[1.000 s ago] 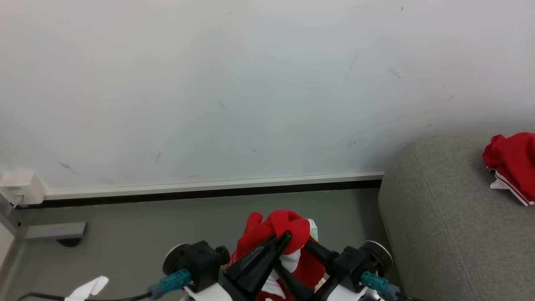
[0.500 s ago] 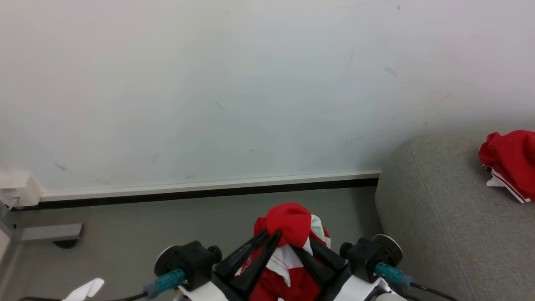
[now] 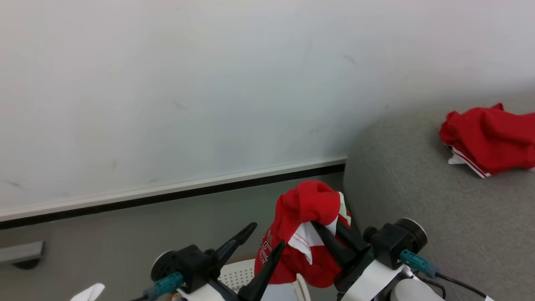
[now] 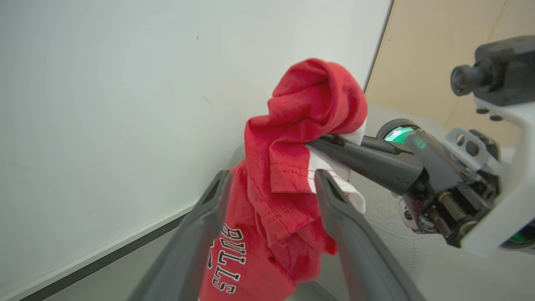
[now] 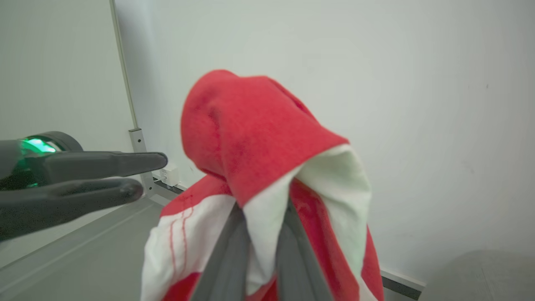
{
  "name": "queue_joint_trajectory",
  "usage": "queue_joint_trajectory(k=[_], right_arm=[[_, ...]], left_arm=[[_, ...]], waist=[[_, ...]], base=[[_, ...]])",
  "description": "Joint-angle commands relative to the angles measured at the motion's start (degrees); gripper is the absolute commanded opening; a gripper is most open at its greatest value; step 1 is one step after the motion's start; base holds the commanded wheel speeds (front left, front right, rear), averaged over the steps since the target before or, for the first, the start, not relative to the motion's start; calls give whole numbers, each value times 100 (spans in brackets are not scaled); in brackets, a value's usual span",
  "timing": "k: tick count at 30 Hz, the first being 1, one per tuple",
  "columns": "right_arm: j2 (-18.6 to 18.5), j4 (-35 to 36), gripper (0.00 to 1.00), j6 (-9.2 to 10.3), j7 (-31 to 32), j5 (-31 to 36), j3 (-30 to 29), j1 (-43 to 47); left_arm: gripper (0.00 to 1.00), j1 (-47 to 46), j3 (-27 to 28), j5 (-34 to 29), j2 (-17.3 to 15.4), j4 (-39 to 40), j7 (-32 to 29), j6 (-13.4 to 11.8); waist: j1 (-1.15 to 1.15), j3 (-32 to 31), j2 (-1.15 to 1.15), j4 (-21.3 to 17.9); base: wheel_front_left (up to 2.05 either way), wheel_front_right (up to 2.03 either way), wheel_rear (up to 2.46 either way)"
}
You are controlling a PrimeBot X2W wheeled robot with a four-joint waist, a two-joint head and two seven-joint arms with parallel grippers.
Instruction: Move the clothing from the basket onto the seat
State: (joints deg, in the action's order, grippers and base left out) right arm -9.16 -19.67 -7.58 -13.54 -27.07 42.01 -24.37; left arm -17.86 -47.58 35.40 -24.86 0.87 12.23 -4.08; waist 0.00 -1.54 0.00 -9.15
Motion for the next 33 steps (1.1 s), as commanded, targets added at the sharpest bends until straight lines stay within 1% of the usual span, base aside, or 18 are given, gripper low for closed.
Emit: queue_joint_trajectory(k=[1, 5, 9, 16, 19, 24, 25, 29, 33], right_arm=[[-39, 63, 0, 17, 24, 78, -62, -18], [-91, 173, 0, 17, 60, 175, -235, 64], [-127, 265, 0, 17, 88, 238, -391, 159], [-151, 423, 0, 17, 152, 356, -615, 281], [-142, 458, 0, 17, 169, 393, -757, 322], [-207, 448, 0, 17, 173, 541, -1211, 140], [-207, 448, 0, 17, 173, 541, -1211, 140], [-245, 384, 0, 17, 139, 772, -1834, -243], [-282, 259, 0, 17, 138, 1035, -2647, -873]], left_arm=[[100, 3, 14, -80, -12, -23, 65, 4], [100, -46, 24, -101, -9, -42, 97, 22], [100, -61, 9, -118, -11, -53, 125, 39], [100, -80, -12, -113, -13, -37, 122, 32], [100, -88, -31, -122, -19, -2, 109, 27], [100, -182, -56, -160, -60, 141, 43, 31], [100, -182, -56, -160, -60, 141, 43, 31], [100, -348, -47, -211, -184, 298, -65, 102], [100, -574, 8, -317, -370, 528, -134, 185]], waist=[[0, 85, 0, -282], [0, 149, 0, -621], [0, 185, 0, -877], [0, 236, 0, -1112], [0, 275, 0, -1148], [0, 494, 0, -1117], [0, 494, 0, -1117], [0, 960, 0, -965], [0, 1537, 0, -766]], base=[[0, 0, 0], [0, 0, 0], [0, 0, 0], [0, 0, 0], [0, 0, 0], [0, 0, 0], [0, 0, 0], [0, 0, 0], [0, 0, 0]])
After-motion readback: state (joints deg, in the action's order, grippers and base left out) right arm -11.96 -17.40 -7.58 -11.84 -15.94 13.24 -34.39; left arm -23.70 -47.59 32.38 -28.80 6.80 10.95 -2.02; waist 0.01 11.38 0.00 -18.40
